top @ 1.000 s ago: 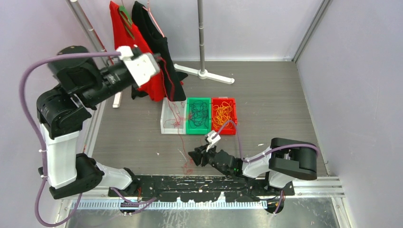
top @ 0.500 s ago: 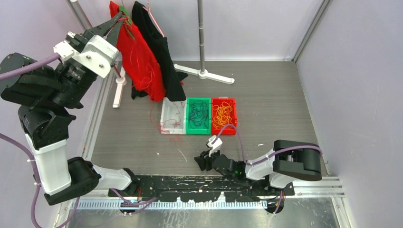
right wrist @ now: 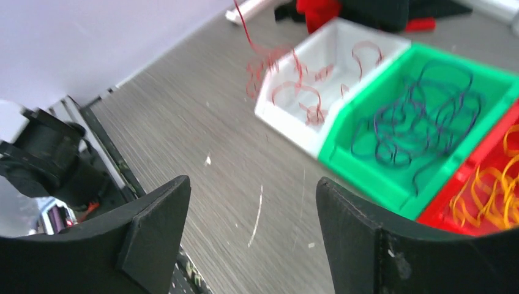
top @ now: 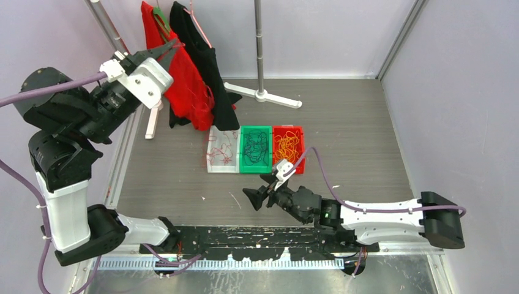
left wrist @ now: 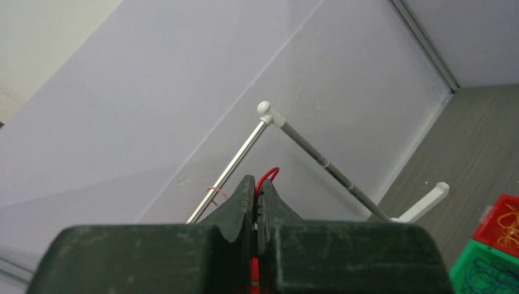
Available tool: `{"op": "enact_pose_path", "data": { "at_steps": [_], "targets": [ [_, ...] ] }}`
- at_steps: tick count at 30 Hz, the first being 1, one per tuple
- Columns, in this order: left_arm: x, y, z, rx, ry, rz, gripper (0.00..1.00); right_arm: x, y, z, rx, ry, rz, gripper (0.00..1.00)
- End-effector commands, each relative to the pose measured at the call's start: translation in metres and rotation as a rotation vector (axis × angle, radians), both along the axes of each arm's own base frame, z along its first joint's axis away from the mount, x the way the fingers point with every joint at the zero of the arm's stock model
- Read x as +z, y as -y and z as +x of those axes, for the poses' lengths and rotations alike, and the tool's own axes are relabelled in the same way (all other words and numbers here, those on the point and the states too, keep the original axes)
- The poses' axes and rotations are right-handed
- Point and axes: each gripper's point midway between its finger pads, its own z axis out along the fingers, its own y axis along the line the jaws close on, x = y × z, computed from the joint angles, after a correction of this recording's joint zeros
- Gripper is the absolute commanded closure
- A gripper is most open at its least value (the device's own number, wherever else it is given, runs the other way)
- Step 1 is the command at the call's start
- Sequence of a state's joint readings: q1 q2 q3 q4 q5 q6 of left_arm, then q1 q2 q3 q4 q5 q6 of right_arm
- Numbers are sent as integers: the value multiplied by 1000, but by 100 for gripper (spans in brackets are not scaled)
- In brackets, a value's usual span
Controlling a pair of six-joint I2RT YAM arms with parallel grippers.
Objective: Untangle the cables
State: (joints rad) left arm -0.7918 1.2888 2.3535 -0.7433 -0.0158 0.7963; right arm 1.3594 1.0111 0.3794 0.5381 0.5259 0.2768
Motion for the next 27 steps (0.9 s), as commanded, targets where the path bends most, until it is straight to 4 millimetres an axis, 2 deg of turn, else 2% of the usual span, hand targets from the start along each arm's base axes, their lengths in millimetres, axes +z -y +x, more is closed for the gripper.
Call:
{"op": "enact_pose_path", "data": {
  "at_steps": [1,5,9,14,19,23,27],
  "targets": [
    [-18,1,-22,-99,-66,12,100,67,-10,-1,60,146,2,19],
    [-52,18,-40,-233,-158,87,100,126,-24,-6,116,239,34,18],
    [-76,30,-60,-361,-246,134,100,179,-34,-9,155,306,68,17],
    [-102,40,-73,-451,-334,184,100,229,-38,-20,217,376,117,16],
    [-115,46,-77,-487,-385,204,100,256,-51,-26,271,414,125,16],
    [-114,47,-74,-481,-380,201,100,257,-65,-34,332,406,129,16],
    [-102,47,-77,-491,-350,182,100,252,-82,-30,329,403,125,16]
  ]
}}
